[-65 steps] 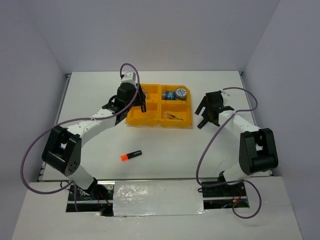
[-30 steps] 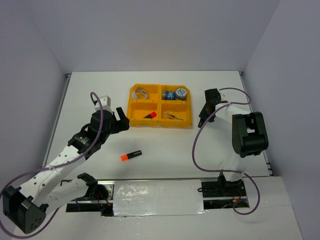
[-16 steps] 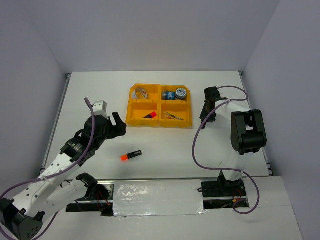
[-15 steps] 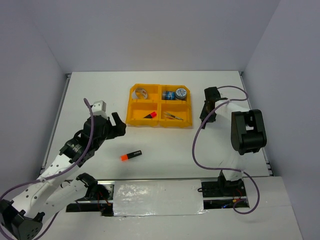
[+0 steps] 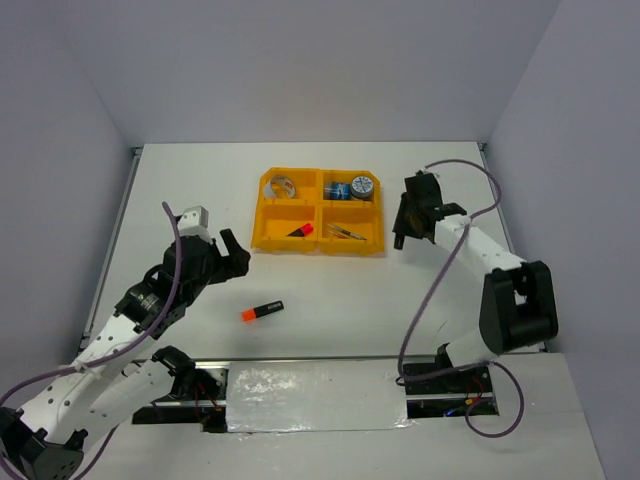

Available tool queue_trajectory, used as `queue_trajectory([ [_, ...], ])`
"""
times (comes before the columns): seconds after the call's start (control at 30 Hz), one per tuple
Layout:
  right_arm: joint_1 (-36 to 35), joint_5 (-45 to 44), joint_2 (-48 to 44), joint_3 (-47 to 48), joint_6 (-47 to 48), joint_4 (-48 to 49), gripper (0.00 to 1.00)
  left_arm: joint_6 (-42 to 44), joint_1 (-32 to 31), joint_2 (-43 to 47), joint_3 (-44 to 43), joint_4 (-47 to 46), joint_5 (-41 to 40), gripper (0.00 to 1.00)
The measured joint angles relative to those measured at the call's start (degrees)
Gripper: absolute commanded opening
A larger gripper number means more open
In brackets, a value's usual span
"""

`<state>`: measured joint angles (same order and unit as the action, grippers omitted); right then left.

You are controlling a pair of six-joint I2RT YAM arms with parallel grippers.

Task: Sort the stationery into containers
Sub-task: Pick up the pen from the center of the board, then place the pen in the storage box.

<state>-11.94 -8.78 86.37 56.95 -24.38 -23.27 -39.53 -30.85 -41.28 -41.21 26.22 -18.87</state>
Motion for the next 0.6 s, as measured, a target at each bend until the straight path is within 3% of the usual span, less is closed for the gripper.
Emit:
queue_trajectory([
  [0.17,-12.2,3.21,-3.56,8.2,9.22,3.45,0.07,-1.57,-0.04,-1.75,2.67,-0.66,1.4,0.93],
  [0.33,-22.32,8.13,4.61,19.52,21.79,5.31,0.09,-4.37,-0.07,-2.19,4.52,0.85,2.64,0.94],
  [0.6,-24.52,15.06,18.73,30.75,30.71,2.97,0.16,-4.42,-0.5,-6.86,5.22,3.04,5.44,0.93],
])
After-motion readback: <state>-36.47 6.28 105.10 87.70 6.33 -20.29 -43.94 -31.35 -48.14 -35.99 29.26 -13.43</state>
